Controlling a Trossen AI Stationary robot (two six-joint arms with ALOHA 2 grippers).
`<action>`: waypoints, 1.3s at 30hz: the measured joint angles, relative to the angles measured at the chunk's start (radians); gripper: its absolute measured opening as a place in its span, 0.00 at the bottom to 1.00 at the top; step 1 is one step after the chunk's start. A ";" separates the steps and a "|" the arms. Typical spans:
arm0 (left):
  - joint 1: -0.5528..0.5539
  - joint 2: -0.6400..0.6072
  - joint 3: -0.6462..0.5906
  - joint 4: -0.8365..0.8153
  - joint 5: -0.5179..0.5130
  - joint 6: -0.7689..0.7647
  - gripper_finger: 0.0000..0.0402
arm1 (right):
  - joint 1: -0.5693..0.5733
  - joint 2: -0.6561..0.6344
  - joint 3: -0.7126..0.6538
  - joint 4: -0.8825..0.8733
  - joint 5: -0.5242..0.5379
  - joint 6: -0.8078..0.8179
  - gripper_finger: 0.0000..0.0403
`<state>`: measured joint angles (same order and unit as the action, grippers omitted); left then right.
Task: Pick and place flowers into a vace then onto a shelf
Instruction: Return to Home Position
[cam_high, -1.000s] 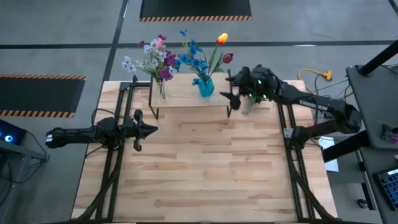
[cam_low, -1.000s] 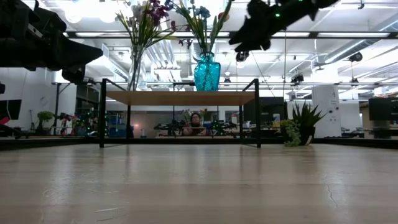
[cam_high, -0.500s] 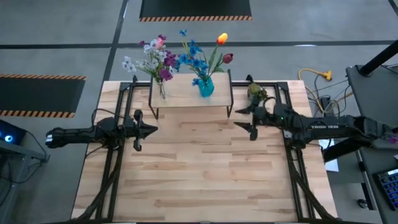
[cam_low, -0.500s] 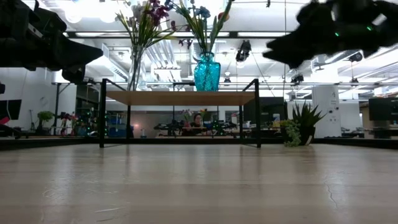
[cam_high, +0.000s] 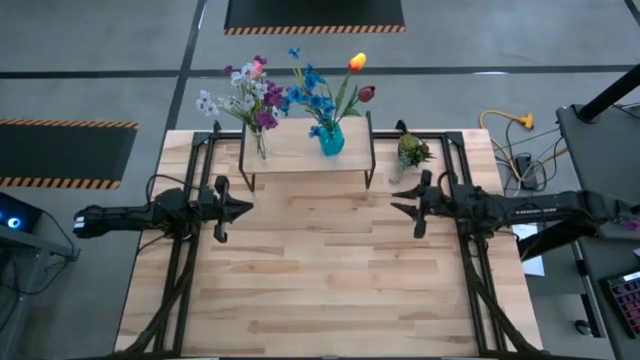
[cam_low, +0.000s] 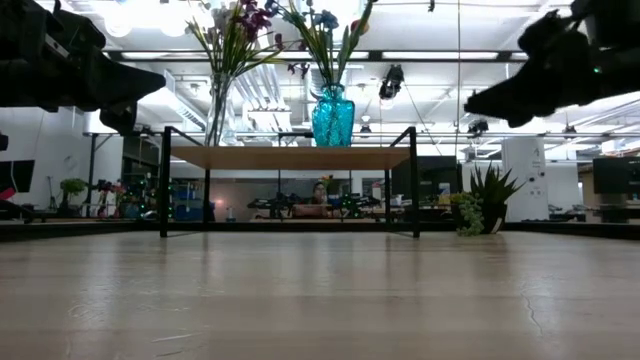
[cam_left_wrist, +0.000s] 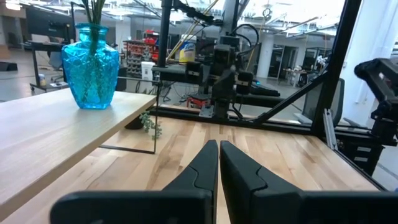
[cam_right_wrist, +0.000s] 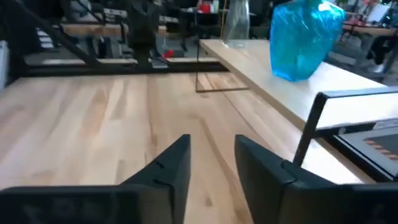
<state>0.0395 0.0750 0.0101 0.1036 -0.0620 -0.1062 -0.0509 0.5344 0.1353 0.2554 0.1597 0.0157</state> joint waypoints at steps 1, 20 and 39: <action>0.000 0.000 0.000 0.000 0.000 0.000 0.00 | 0.005 -0.029 -0.005 -0.021 -0.001 -0.006 0.28; 0.000 0.001 0.000 0.012 -0.001 0.009 0.00 | 0.012 -0.335 -0.126 -0.059 -0.189 0.007 0.02; 0.000 0.001 -0.001 0.011 -0.001 -0.008 0.00 | 0.012 -0.404 -0.126 -0.154 -0.193 0.049 0.02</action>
<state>0.0396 0.0761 0.0093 0.1150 -0.0628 -0.1139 -0.0387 0.1306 0.0093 0.1011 -0.0334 0.0649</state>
